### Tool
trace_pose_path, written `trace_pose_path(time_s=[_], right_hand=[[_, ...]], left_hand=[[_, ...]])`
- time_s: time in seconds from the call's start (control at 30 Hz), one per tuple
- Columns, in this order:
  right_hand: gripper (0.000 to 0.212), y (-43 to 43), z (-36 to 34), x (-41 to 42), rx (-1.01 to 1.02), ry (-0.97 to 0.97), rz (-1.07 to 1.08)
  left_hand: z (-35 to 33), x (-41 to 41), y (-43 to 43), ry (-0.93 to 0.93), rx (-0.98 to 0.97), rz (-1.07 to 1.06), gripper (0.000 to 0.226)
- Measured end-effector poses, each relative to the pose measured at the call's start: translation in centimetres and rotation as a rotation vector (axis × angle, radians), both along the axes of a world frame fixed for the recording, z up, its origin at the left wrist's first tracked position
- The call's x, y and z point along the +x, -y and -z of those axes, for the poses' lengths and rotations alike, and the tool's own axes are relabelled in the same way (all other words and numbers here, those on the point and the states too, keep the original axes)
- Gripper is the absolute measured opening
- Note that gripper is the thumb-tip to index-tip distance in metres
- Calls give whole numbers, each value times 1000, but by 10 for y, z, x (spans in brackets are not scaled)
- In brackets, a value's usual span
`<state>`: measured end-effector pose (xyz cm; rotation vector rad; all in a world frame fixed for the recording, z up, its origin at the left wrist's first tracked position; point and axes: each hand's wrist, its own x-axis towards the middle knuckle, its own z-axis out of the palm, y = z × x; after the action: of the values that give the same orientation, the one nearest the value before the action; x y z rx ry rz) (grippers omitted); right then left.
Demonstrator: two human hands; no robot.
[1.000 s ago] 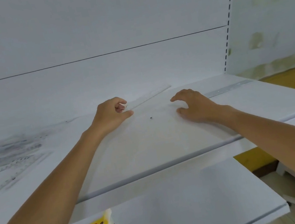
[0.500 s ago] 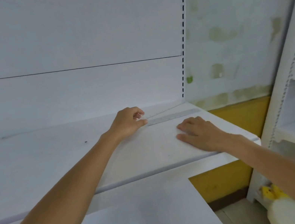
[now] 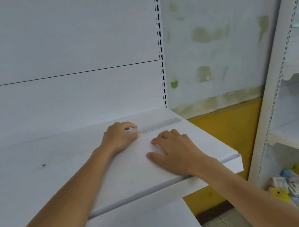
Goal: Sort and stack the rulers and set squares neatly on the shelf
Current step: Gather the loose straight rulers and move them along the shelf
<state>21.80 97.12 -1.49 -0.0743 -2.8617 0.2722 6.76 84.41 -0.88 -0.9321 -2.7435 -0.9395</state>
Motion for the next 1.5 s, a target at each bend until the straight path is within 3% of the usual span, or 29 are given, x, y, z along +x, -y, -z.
trace_pose_path(time_s=[0.1,0.3,0.43,0.57,0.8,1.0,1.2,1.5], right_hand=[[52,-1,0,0,-8,-11,-6],[51,-2,2,-1,-15,-20,-11],[51,-3,1,-1,-15,-9,-13],[49,-2,-3,3,-55,12,-2],[37,40,-27,-9,218,48,92],[35,207,-41,-50,58,-121,-232],[32,393,-49,-68,-28,-149,-509],[36,576,-49,-71,-126,-168,-684]], left_hand=[[2,-4,-1,-1,0,4,34],[5,-5,0,26,47,-35,61],[3,1,-1,-138,18,-71,52],[-9,17,8,-198,134,-108,37],[-18,54,96,-177,-150,-112,31],[-26,88,266,-261,-132,-342,25],[-28,130,458,-202,-87,-625,20],[-22,163,632,-183,-67,-774,23]])
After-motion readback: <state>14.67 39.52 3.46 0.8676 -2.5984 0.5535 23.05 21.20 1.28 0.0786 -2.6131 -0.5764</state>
